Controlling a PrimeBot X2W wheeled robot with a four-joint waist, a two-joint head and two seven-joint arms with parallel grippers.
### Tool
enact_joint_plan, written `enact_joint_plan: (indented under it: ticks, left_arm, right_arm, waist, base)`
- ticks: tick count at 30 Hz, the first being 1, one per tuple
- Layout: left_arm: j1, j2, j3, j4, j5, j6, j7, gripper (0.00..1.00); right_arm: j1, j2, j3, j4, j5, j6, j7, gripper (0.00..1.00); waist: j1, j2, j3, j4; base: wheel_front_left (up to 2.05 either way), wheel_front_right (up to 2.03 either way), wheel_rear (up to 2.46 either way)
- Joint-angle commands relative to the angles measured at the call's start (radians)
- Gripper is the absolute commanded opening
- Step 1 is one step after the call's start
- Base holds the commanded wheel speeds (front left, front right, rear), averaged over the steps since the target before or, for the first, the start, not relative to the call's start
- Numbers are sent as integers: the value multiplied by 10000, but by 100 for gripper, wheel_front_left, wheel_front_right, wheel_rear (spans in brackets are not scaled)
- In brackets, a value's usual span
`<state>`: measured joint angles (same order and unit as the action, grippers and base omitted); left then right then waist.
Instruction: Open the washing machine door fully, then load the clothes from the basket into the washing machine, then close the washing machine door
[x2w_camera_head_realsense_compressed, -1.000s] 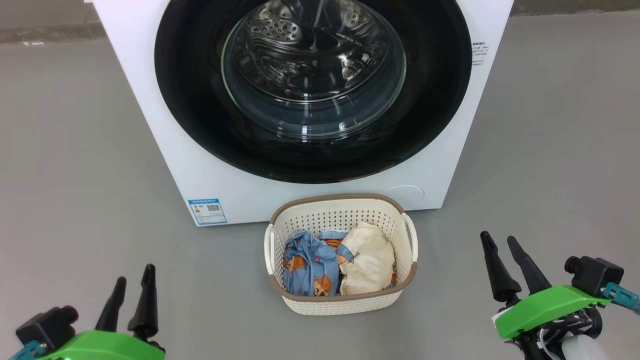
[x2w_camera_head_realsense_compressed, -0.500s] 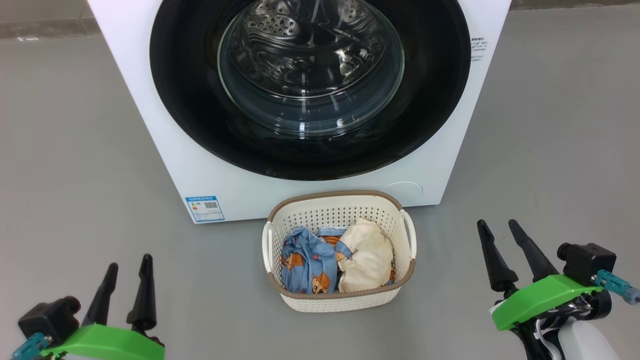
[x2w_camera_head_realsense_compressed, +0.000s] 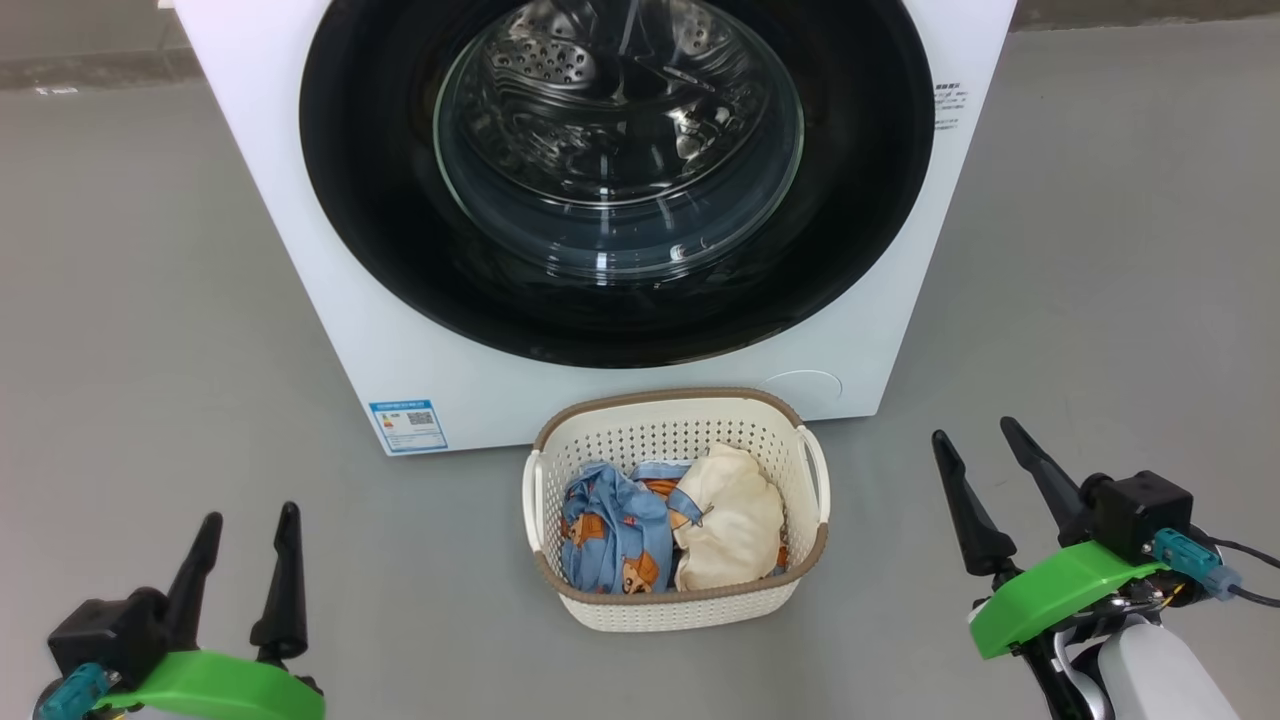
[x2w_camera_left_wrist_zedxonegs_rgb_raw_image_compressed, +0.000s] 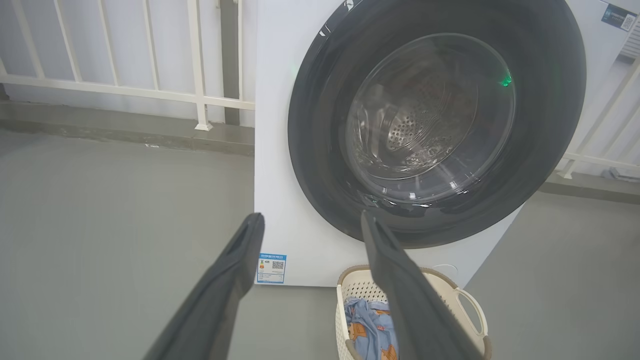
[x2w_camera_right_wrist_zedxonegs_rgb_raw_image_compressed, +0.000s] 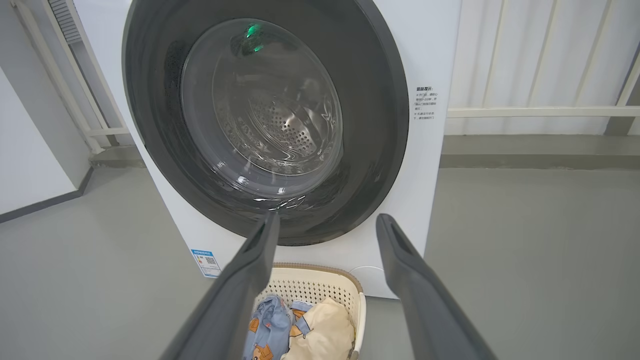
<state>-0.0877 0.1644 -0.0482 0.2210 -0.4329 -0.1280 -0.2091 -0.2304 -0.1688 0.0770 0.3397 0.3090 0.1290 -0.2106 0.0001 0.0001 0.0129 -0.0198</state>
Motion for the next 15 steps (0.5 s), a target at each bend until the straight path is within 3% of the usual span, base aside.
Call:
enact_joint_plan:
  ticks: [1, 15]
  left_arm:
    - [-483, 320, 367, -283, 375, -24, -188, 100]
    - [-488, 465, 267, -81, 1448, -27, -527, 100]
  right_arm:
    - [-431, -133, 259, -234, -405, 16, -175, 100]
    - [-604, -302, 389, -304, -1829, 17, -511, 100]
  waist:
    - [0, -1, -19, -22]
    - [0, -1, -100, 70]
  base:
    - [0, 0, 0]
    - [0, 0, 0]
